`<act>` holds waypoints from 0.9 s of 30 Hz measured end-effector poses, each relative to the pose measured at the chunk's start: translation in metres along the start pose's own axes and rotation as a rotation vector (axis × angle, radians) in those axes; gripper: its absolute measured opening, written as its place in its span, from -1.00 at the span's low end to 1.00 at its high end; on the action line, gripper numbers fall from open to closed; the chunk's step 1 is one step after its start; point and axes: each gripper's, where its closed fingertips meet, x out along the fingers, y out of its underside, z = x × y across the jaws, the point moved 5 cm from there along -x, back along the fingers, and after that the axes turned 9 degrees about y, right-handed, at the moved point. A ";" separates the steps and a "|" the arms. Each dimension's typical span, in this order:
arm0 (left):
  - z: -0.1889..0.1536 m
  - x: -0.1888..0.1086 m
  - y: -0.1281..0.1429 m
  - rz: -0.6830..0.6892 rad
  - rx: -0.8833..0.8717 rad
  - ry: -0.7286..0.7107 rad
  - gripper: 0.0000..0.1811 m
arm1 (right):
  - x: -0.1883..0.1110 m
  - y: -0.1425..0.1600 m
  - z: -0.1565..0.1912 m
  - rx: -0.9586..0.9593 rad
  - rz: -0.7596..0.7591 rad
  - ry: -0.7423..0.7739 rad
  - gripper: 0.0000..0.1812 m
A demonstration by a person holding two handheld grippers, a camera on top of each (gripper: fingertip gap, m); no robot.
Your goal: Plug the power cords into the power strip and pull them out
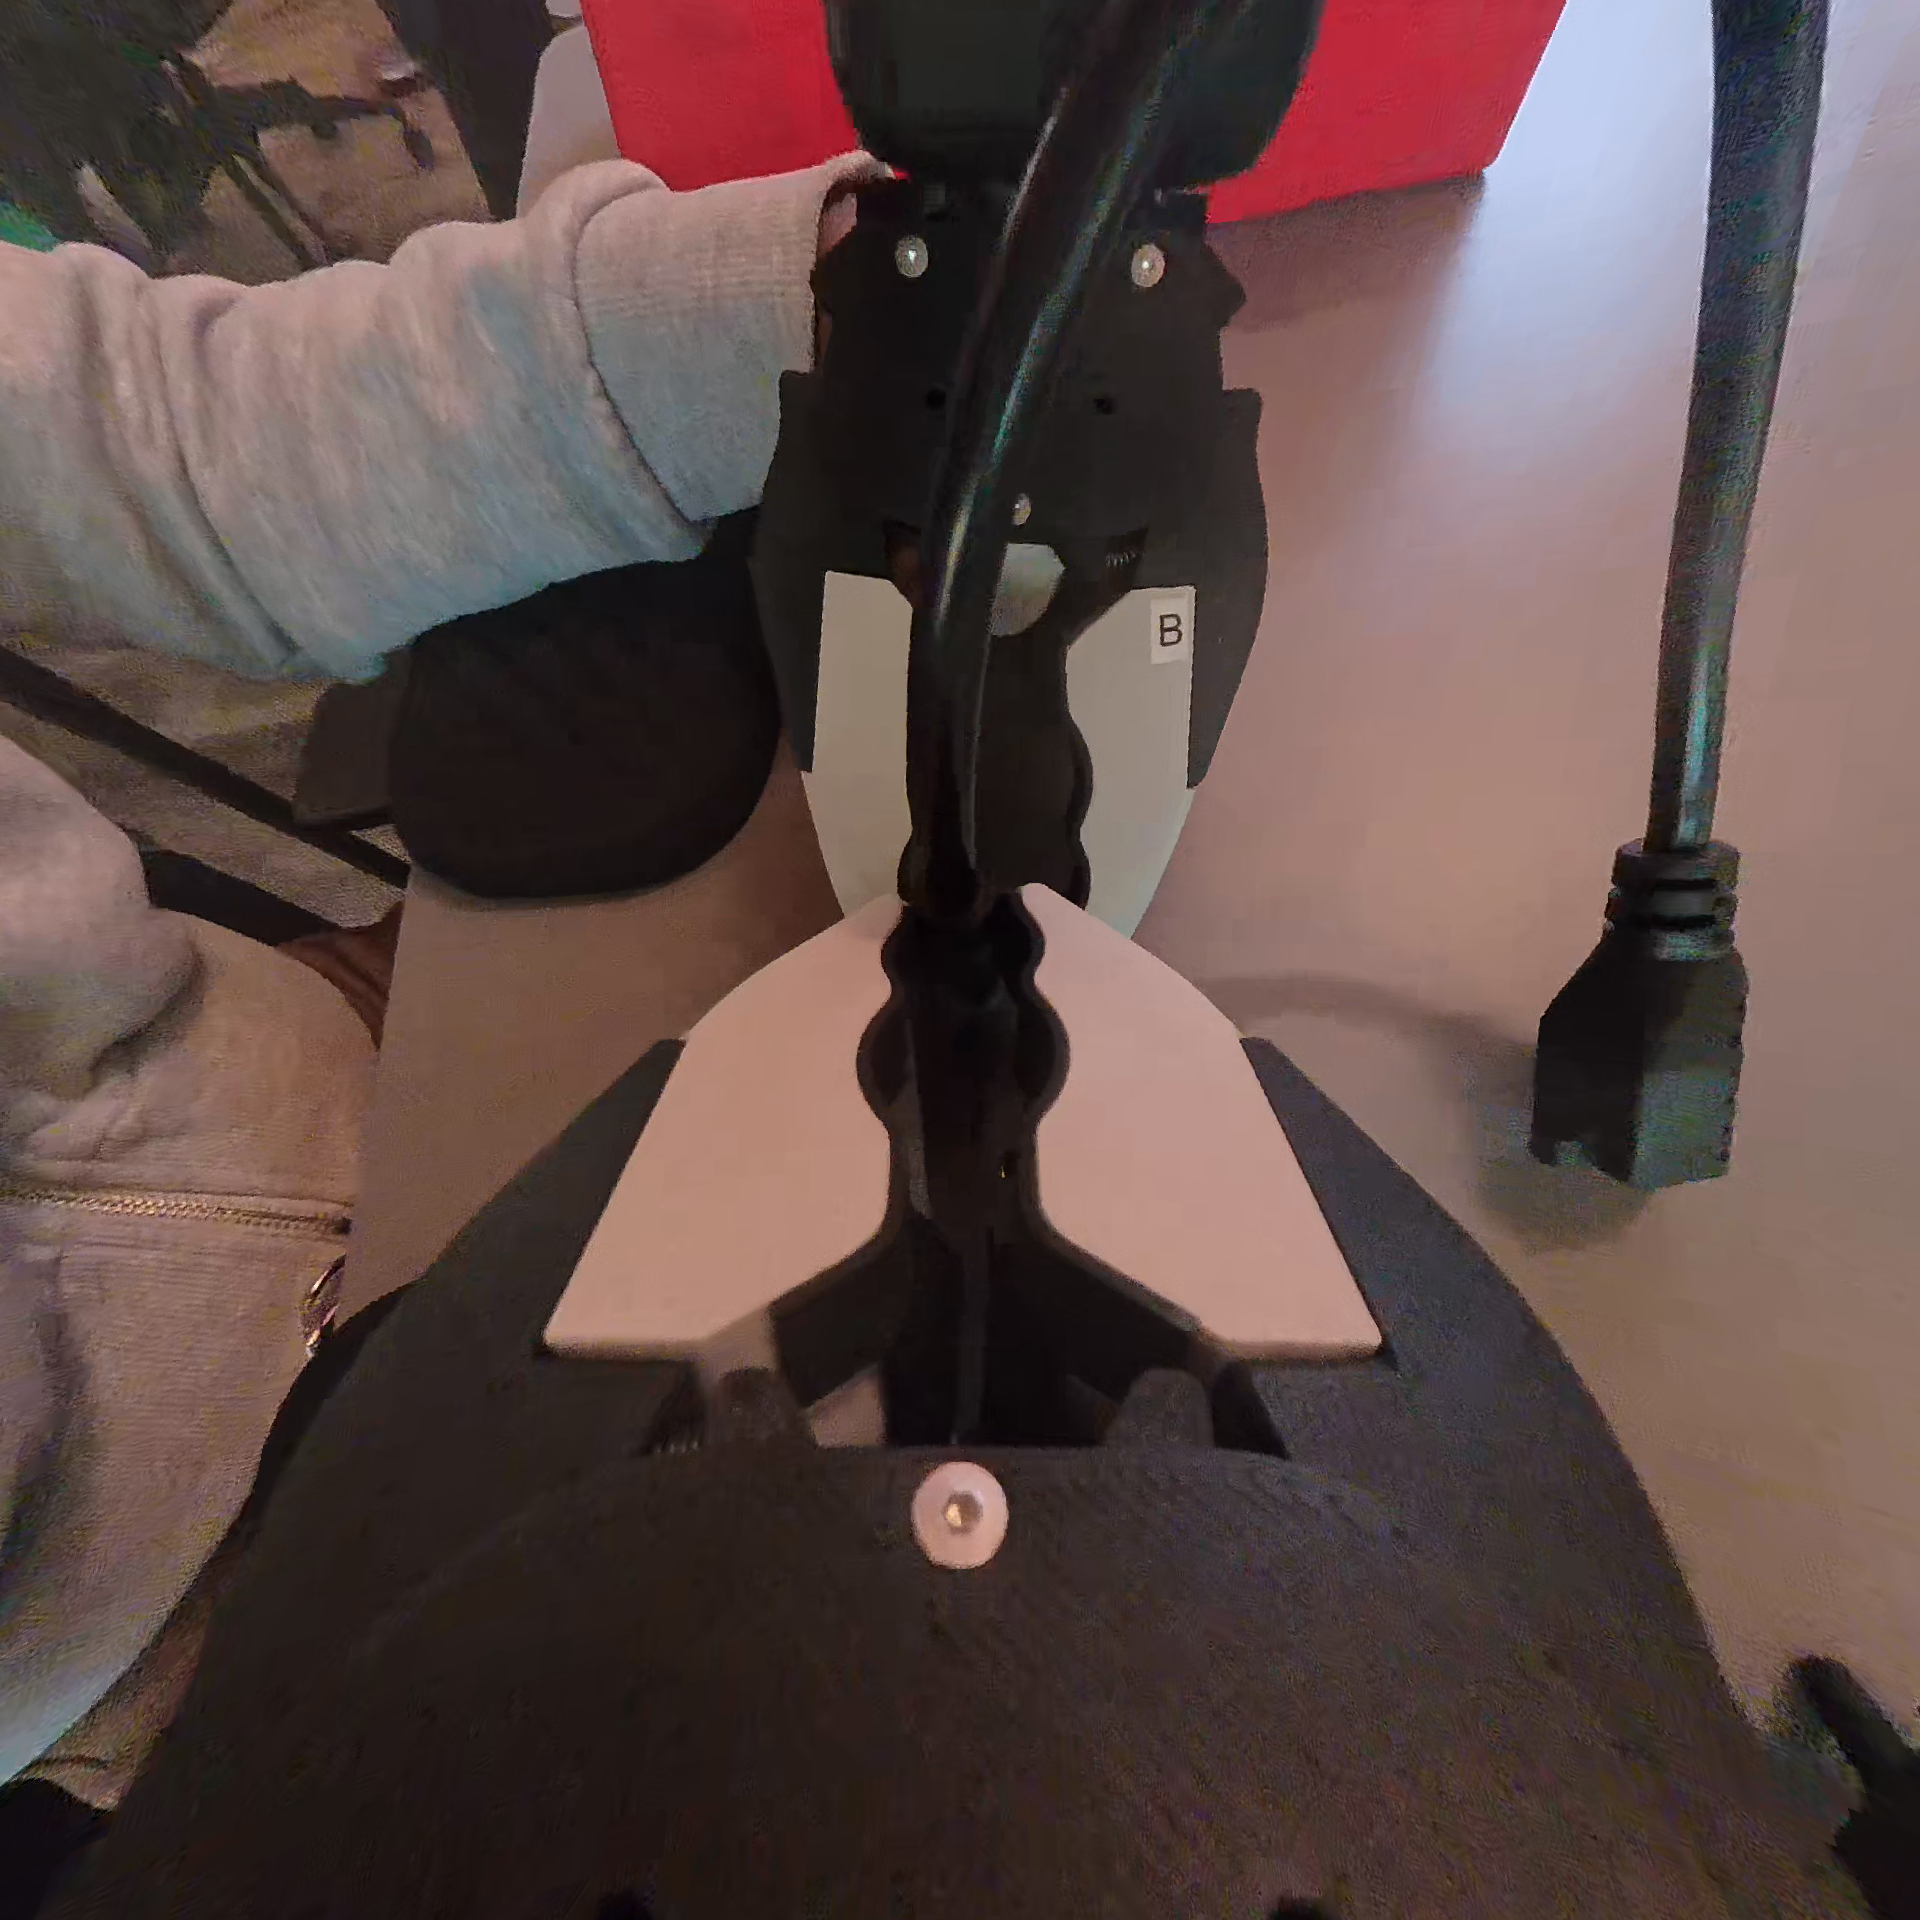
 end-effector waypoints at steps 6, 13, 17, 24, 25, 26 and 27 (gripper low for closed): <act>0.000 0.000 0.000 0.000 0.000 0.000 -0.51 | 0.005 -0.005 0.006 -0.073 0.032 0.070 -0.81; 0.000 0.002 -0.001 -0.001 -0.003 0.007 -0.51 | 0.004 -0.006 0.008 -0.095 0.079 0.101 -0.81; 0.000 0.002 -0.002 0.000 -0.003 0.008 -0.50 | -0.002 -0.002 0.006 -0.049 0.095 0.078 -0.81; 0.000 0.004 -0.003 0.001 -0.003 0.011 -0.51 | 0.002 -0.008 0.010 -0.113 0.176 0.118 -0.81; 0.000 0.004 -0.003 0.001 -0.004 0.012 -0.51 | 0.001 -0.008 0.008 -0.107 0.189 0.104 -0.81; 0.000 0.004 -0.003 0.000 -0.004 0.013 -0.51 | -0.001 -0.008 0.007 -0.096 0.207 0.089 -0.81; 0.000 0.004 -0.003 0.000 -0.005 0.013 -0.51 | -0.002 -0.008 0.006 -0.095 0.229 0.077 -0.81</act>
